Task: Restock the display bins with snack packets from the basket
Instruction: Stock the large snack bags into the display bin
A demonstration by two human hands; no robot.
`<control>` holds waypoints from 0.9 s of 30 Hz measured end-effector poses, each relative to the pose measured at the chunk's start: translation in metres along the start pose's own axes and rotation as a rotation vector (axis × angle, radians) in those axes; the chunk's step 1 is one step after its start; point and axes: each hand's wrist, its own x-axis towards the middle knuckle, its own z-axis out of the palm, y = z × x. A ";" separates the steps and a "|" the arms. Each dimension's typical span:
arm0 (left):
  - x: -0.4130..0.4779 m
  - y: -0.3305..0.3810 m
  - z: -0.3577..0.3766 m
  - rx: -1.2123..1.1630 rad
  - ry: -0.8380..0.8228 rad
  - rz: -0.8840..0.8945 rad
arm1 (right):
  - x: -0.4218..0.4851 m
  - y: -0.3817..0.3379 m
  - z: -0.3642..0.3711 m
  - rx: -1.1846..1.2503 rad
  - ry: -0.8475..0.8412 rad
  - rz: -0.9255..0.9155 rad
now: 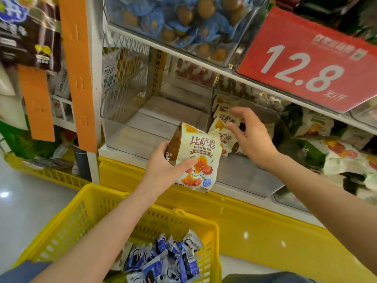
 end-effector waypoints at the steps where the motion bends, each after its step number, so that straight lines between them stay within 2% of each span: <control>1: -0.003 -0.001 0.001 0.042 -0.008 0.020 | -0.013 -0.010 -0.005 0.037 -0.043 -0.056; 4: -0.017 -0.005 0.007 0.171 -0.067 0.078 | -0.048 -0.033 -0.018 -0.046 -0.284 -0.200; 6: -0.031 -0.006 0.012 0.208 -0.145 0.121 | -0.066 -0.038 -0.021 -0.131 -0.431 -0.211; 8: -0.043 -0.003 0.018 0.232 -0.201 0.173 | -0.077 -0.037 -0.024 -0.157 -0.501 -0.205; 11: -0.052 0.007 0.026 0.282 -0.188 0.294 | -0.086 -0.032 -0.039 -0.095 -0.460 -0.219; 14: -0.047 0.022 0.036 0.379 -0.175 0.432 | -0.090 -0.024 -0.066 -0.067 -0.343 -0.173; 18: -0.023 0.032 0.060 0.552 -0.227 0.496 | -0.086 0.004 -0.106 -0.104 -0.032 -0.109; 21: -0.002 0.028 0.080 0.785 -0.221 0.548 | -0.076 0.029 -0.119 -0.289 0.153 -0.038; 23: 0.007 0.018 0.089 0.891 -0.237 0.552 | -0.067 0.043 -0.116 -0.437 0.117 0.029; 25: 0.013 0.006 0.095 1.029 -0.232 0.596 | -0.058 0.053 -0.105 -0.538 0.011 0.069; 27: 0.018 -0.003 0.098 1.063 -0.199 0.633 | -0.047 0.063 -0.088 -0.577 -0.100 0.092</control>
